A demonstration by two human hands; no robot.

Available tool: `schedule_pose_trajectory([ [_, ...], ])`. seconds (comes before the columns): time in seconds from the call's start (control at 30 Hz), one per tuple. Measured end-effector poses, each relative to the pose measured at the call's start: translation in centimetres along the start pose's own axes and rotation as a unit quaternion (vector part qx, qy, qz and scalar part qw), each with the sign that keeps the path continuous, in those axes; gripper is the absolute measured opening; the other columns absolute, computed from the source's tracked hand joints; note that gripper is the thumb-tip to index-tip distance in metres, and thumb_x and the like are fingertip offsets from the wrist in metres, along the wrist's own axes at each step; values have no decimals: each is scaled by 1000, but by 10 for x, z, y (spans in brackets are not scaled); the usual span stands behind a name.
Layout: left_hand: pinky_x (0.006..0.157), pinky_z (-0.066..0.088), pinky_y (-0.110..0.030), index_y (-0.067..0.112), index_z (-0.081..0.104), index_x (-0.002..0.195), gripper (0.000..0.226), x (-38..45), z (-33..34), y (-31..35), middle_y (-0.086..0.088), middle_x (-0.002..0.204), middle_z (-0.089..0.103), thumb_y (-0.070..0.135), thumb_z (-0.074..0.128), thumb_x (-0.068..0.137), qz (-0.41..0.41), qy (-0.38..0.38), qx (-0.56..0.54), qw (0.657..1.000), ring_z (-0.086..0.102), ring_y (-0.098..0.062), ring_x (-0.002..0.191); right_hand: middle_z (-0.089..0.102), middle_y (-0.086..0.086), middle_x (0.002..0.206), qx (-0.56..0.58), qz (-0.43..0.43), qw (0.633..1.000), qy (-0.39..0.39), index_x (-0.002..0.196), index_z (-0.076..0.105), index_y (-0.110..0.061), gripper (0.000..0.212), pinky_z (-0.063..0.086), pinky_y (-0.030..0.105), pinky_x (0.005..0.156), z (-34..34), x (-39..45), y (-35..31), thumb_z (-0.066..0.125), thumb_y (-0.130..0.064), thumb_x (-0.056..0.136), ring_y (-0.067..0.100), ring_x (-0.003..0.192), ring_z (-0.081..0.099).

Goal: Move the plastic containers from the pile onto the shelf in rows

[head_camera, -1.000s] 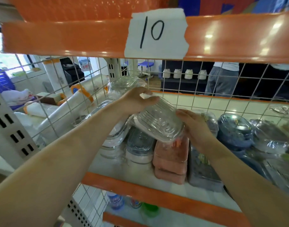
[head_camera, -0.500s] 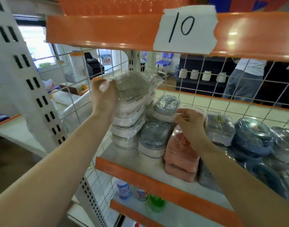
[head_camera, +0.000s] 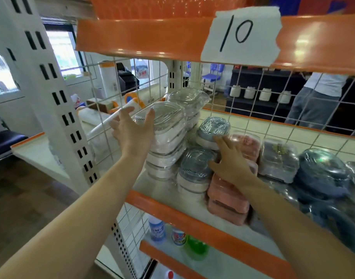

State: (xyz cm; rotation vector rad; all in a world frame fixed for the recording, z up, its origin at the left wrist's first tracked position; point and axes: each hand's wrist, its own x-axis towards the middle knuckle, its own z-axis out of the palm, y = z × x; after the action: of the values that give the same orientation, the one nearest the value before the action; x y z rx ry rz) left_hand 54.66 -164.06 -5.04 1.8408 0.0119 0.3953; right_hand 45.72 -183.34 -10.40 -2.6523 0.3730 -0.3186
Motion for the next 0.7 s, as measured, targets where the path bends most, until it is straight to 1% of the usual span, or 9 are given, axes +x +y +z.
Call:
schedule_pose_trajectory([
  [0.07, 113, 21, -38, 25, 44, 133, 55, -8, -7, 0, -5, 142, 28, 48, 61, 86, 84, -10, 83, 993, 20, -26, 137, 10, 6, 159, -16, 3, 1000, -14, 150, 16, -23, 76, 23, 43, 112, 0, 0, 0, 60, -25, 89, 32, 143, 14],
  [0.13, 115, 17, -38, 25, 47, 133, 57, -13, -13, -3, -4, 143, 30, 50, 62, 84, 158, -47, 142, 976, 17, -25, 139, 7, 5, 159, -22, 10, 999, -25, 151, 14, -25, 76, 23, 44, 112, 0, 1, -1, 59, -27, 90, 33, 144, 11],
  [0.2, 112, 20, -37, 25, 47, 134, 62, -16, -17, -5, -4, 144, 31, 52, 64, 80, 189, -98, 175, 961, 19, -25, 138, 6, 5, 160, -23, 12, 999, -27, 151, 15, -25, 75, 23, 45, 112, 0, 2, -1, 58, -28, 90, 33, 144, 11],
  [0.27, 110, 24, -38, 28, 45, 136, 66, -17, -19, -5, -3, 146, 29, 54, 65, 78, 207, -121, 201, 950, 21, -26, 137, 6, 5, 160, -21, 12, 999, -27, 151, 16, -24, 74, 23, 45, 112, 0, 1, -1, 58, -28, 90, 34, 144, 10],
  [0.33, 108, 27, -38, 29, 45, 136, 66, -17, -19, -2, -3, 146, 30, 53, 66, 78, 215, -115, 214, 946, 22, -25, 136, 7, 6, 159, -20, 10, 999, -29, 151, 16, -24, 73, 21, 45, 113, -1, 1, -1, 57, -28, 90, 34, 144, 10],
  [0.43, 106, 29, -35, 25, 45, 135, 62, -16, -15, 5, -4, 143, 32, 48, 66, 82, 185, -96, 207, 956, 24, -25, 135, 7, 7, 159, -24, 7, 999, -29, 151, 16, -24, 73, 20, 45, 113, -1, 0, -1, 57, -28, 91, 35, 144, 9],
  [0.5, 106, 29, -36, 23, 44, 135, 61, -13, -11, 10, -5, 143, 32, 48, 64, 83, 165, -104, 211, 958, 24, -26, 135, 6, 6, 159, -25, 8, 999, -29, 151, 16, -24, 73, 20, 45, 114, 0, -1, 0, 57, -29, 91, 36, 144, 9],
  [0.57, 104, 31, -38, 22, 44, 135, 61, -10, -8, 14, -7, 143, 31, 47, 63, 84, 163, -118, 223, 954, 24, -27, 135, 7, 6, 159, -28, 9, 999, -27, 151, 17, -25, 72, 21, 45, 113, 0, -1, -1, 57, -29, 91, 35, 144, 10],
  [0.7, 102, 33, -39, 20, 44, 134, 60, -5, -2, 15, -8, 143, 32, 47, 63, 84, 161, -121, 232, 952, 27, -29, 134, 8, 6, 159, -34, 10, 999, -20, 151, 17, -25, 72, 24, 44, 112, 0, -2, -2, 56, -31, 91, 34, 144, 13],
])
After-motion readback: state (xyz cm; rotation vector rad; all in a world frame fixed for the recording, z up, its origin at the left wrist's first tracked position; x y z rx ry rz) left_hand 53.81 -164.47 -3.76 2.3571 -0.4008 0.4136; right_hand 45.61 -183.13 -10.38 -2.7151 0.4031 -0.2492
